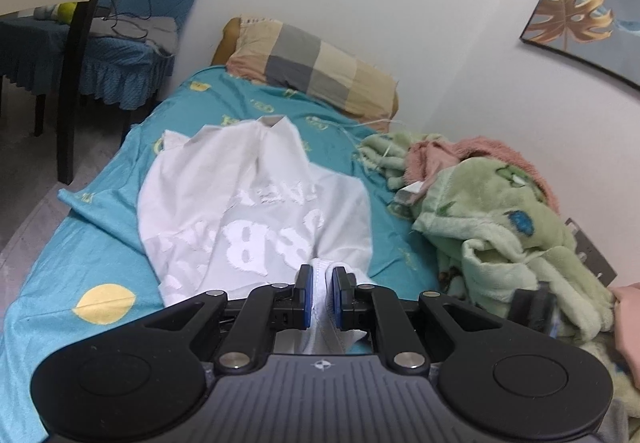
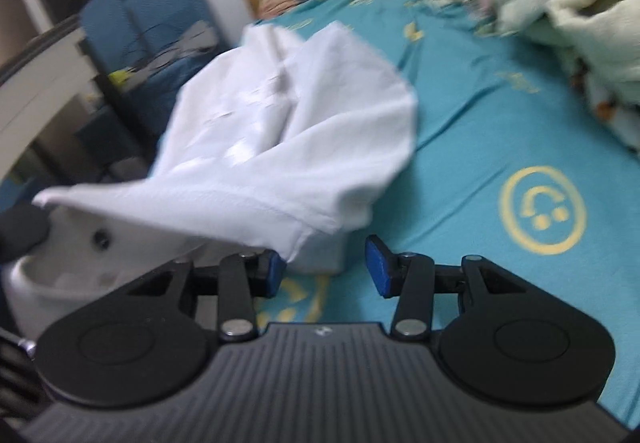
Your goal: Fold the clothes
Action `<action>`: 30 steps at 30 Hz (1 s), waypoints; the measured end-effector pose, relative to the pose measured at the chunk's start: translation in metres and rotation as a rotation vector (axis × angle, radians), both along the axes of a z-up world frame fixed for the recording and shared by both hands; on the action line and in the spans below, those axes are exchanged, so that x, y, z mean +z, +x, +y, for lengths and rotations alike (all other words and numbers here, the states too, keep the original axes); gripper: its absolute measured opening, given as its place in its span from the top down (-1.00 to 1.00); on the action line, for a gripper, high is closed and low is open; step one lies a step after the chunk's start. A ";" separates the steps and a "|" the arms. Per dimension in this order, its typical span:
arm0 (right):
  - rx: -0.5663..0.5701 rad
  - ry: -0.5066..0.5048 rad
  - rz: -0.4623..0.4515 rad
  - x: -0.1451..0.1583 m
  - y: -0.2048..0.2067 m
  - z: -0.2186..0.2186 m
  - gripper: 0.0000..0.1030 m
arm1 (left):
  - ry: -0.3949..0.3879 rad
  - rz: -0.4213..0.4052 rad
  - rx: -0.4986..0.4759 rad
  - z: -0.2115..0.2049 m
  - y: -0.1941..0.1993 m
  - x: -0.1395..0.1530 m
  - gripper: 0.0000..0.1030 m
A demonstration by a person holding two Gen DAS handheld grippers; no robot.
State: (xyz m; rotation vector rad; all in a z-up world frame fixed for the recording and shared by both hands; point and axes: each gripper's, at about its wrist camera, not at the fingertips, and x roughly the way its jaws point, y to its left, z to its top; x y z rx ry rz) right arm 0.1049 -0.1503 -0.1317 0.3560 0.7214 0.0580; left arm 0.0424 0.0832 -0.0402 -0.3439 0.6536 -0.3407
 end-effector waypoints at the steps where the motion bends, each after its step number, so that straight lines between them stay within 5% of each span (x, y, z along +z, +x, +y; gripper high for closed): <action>1: -0.029 -0.004 -0.013 0.001 -0.001 -0.006 0.09 | 0.008 0.012 -0.001 -0.001 0.001 -0.002 0.78; 8: -0.146 -0.037 -0.133 0.018 -0.013 -0.027 0.12 | 0.120 0.101 -0.051 -0.020 0.001 -0.021 0.77; 9: -0.123 -0.027 -0.137 0.018 -0.011 -0.028 0.17 | 0.136 0.123 -0.062 -0.023 0.000 -0.025 0.76; 11: -0.075 -0.010 -0.142 0.019 -0.006 -0.026 0.63 | 0.177 0.144 -0.076 -0.030 -0.005 -0.031 0.75; 13: -0.033 0.006 -0.142 0.020 -0.002 -0.024 0.80 | 0.222 0.156 -0.084 -0.037 -0.010 -0.034 0.71; 18: 0.009 0.096 -0.147 0.026 -0.002 -0.032 0.92 | 0.297 0.161 -0.083 -0.058 -0.023 -0.036 0.60; 25: 0.051 0.231 -0.152 0.036 -0.003 -0.049 0.93 | 0.403 0.139 0.010 -0.091 -0.041 -0.040 0.27; 30: 0.066 0.314 -0.162 0.043 -0.003 -0.061 0.93 | 0.443 0.115 0.198 -0.118 -0.050 -0.054 0.13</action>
